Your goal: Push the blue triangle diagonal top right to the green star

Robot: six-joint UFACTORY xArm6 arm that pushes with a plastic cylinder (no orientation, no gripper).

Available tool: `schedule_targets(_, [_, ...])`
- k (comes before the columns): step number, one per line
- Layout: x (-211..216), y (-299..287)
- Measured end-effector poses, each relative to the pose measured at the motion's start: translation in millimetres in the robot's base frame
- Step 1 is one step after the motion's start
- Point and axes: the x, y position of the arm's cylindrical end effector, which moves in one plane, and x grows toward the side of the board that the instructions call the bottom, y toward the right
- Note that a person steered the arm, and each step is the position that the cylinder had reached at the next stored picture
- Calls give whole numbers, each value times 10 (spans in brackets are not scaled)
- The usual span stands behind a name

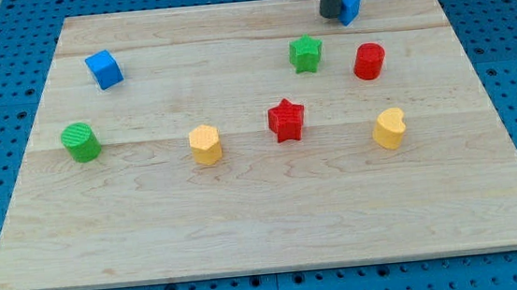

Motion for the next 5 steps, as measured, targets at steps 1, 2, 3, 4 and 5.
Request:
schedule_targets(1, [-2,-50])
schedule_targets(2, [197,-77])
schedule_targets(3, [259,81])
schedule_targets(4, [94,237])
schedule_targets(5, [-20,286])
